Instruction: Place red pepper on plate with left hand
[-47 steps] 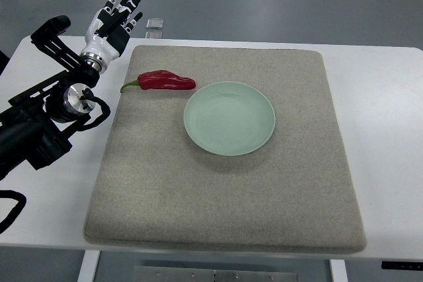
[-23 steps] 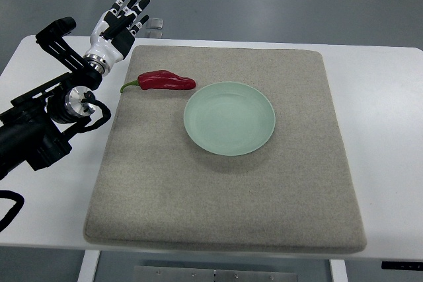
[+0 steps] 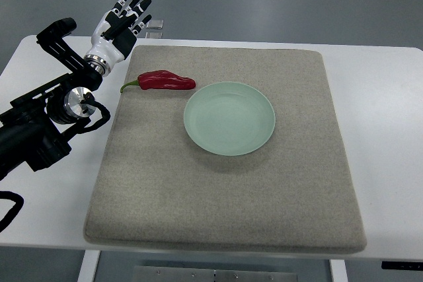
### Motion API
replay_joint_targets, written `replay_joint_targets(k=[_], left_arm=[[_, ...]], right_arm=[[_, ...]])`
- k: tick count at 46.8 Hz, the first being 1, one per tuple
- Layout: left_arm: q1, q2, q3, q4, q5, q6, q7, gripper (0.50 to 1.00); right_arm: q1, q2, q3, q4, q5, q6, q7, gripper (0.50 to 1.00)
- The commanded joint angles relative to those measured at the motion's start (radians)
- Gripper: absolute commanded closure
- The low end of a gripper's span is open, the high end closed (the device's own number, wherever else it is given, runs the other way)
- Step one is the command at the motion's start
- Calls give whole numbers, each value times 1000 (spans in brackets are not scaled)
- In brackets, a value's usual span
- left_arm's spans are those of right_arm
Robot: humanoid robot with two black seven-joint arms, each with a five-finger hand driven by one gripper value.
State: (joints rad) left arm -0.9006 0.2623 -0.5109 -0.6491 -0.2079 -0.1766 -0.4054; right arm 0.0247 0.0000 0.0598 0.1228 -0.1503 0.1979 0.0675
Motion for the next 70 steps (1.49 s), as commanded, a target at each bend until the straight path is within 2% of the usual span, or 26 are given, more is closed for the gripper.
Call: replay_joint_targets(k=[1, 18, 31, 53, 59, 70], left_arm=[[-1, 0, 0, 0, 7, 0, 0, 506], [-1, 0, 0, 0, 58, 0, -1, 506], [0, 9, -3, 0, 209, 0, -1, 510], [-12, 52, -12, 2, 646, 20, -3, 531], [-21, 66, -12, 2, 783, 25, -4, 559], [-52, 120, -11, -9, 1010, 46, -30, 559]], right_arm=[[0, 0, 0, 0, 0, 0, 0, 568], [0, 0, 0, 0, 0, 0, 0, 568], [0, 0, 0, 1, 0, 0, 0, 568], [0, 0, 0, 0, 0, 0, 0, 568], [0, 0, 0, 1, 0, 0, 0, 568], [0, 0, 0, 0, 0, 0, 0, 568]])
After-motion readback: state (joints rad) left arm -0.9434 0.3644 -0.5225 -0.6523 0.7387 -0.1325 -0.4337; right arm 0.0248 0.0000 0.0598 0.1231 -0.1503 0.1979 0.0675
